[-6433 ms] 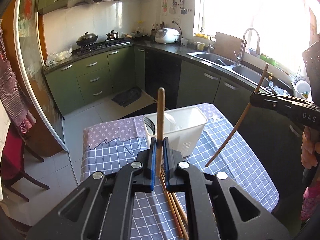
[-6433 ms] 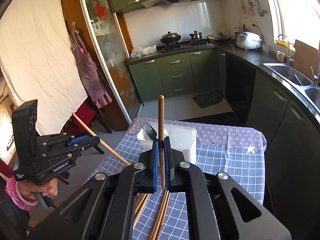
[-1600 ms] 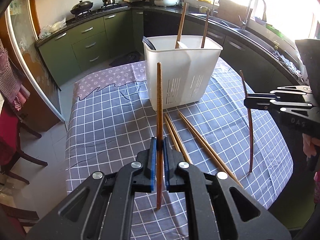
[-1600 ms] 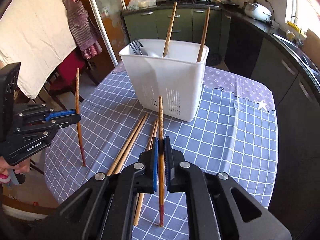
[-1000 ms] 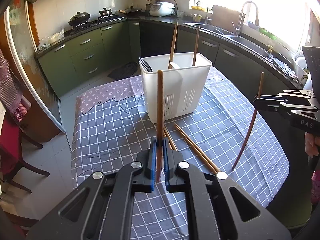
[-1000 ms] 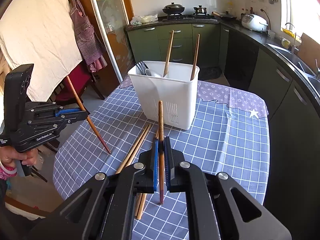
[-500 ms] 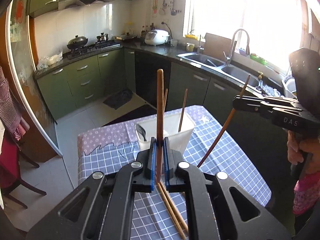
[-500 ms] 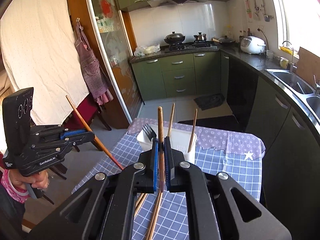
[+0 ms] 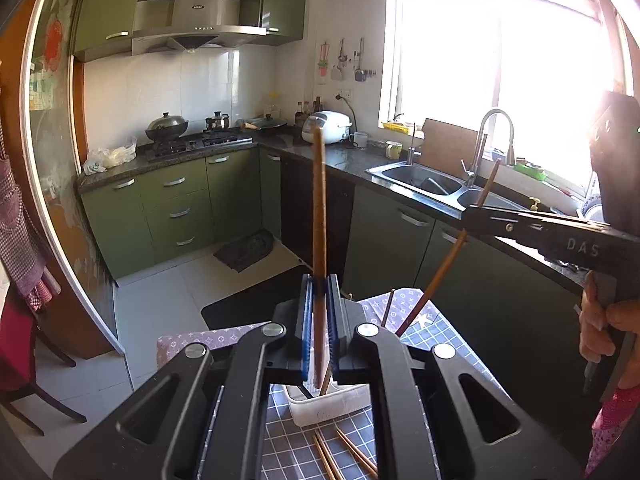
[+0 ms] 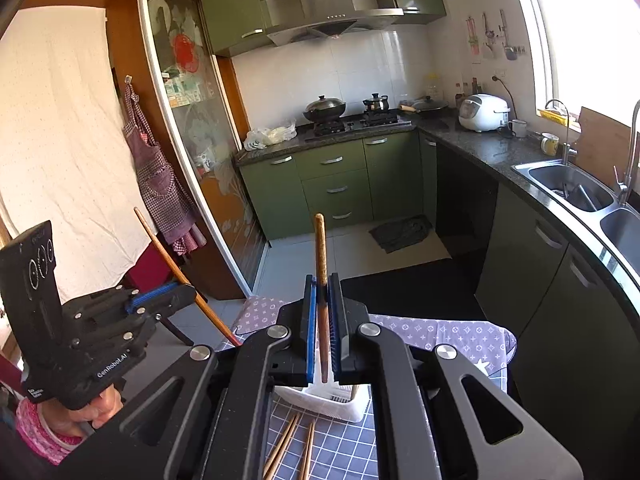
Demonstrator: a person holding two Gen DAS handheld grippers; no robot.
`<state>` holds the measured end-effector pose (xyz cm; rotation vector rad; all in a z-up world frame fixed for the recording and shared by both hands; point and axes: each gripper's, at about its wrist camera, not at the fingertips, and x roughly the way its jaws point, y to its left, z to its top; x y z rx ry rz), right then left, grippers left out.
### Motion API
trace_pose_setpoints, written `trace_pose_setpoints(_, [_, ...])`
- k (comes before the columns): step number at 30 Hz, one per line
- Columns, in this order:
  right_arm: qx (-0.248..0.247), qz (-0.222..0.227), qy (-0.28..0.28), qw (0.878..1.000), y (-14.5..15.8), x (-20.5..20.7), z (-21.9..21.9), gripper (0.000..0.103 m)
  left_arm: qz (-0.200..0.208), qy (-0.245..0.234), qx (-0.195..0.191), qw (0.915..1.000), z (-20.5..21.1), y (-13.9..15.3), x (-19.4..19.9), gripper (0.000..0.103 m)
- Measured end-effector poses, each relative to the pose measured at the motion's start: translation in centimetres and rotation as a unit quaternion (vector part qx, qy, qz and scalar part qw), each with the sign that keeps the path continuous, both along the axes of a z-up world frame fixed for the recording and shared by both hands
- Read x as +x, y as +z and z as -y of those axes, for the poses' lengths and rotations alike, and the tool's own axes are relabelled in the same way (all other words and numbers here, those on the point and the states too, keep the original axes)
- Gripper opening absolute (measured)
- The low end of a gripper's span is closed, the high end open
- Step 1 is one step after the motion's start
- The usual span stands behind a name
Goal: Organize utensils
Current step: 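Raise the chopsticks upright and lower them into the white caddy with both grippers, then open both grippers over the caddy and pull back toward the table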
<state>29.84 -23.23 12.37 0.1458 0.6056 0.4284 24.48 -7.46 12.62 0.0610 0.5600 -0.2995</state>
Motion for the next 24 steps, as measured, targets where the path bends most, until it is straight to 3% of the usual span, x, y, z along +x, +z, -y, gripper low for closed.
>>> trace_pose_setpoints(6, [-0.020,-0.041,0.006,0.999,-4.2,2.3,-1.0,0.007,-0.044,0.006,0.007,0.9990,0.4,-4.7,3.2,0.007])
trace_pose_setpoints(14, [-0.062,-0.094,0.029,0.993,-9.9,2.6,-3.0,0.007,-0.123,0.001,0.029,0.9920,0.9,-9.1,3.4,0.010])
trace_pose_setpoints(17, [-0.065,-0.090,0.040,0.993,-9.9,1.8,-3.5,0.010,-0.130,0.003,0.034,0.9909,0.6,-9.5,2.8,0.017])
trace_pose_setpoints(19, [-0.063,-0.075,0.041,0.994,-9.1,1.0,-3.3,0.017,-0.133,0.001,0.036,0.9905,0.4,-9.2,2.0,0.021])
trace_pose_setpoints(24, [-0.050,-0.048,0.037,0.997,-7.0,-1.8,-1.8,0.017,-0.147,0.000,0.045,0.9882,0.1,-8.7,-0.4,0.025])
